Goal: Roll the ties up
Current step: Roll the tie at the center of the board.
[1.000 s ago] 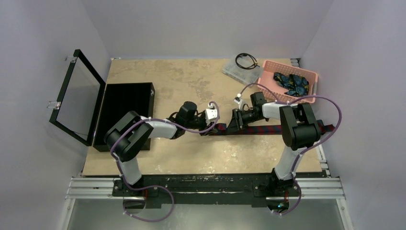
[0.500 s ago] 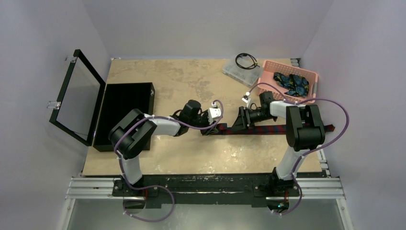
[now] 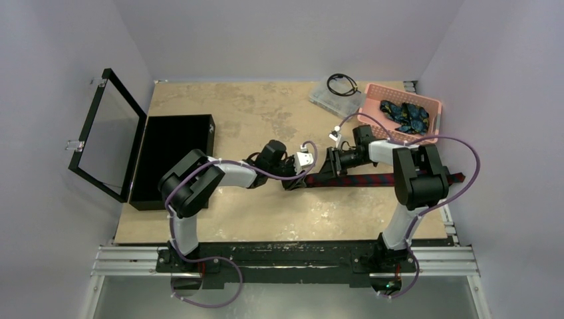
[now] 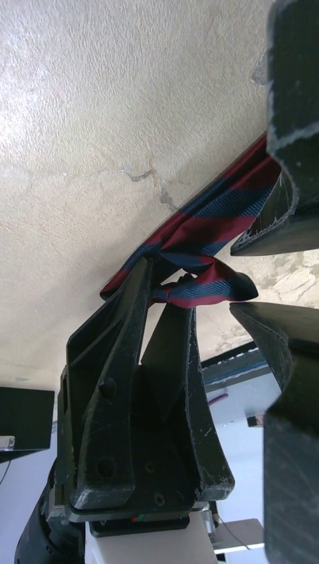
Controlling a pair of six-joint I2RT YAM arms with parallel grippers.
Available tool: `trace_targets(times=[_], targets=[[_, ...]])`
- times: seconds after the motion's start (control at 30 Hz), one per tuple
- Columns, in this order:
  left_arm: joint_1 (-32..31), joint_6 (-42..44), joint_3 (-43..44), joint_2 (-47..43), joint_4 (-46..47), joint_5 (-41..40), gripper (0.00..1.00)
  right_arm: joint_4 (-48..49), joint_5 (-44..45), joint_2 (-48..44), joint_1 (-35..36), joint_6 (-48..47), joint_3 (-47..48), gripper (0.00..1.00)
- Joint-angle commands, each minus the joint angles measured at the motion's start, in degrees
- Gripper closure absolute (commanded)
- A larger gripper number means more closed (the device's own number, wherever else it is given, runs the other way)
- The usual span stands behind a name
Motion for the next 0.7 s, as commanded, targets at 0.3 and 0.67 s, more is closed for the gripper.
trace_targets(times=[0.3,0.67], targets=[[1.14,0.49,-4.94,-4.48,6.05,1.09,0.28,1.3,7.78,2.96,0.22,-0.92,2.48,1.0],[4.33,4.58,-10.36,-5.51,10.86,4.35,0.29,0.87,12.15,6.61,0.22,-0.84,3.22,1.0]])
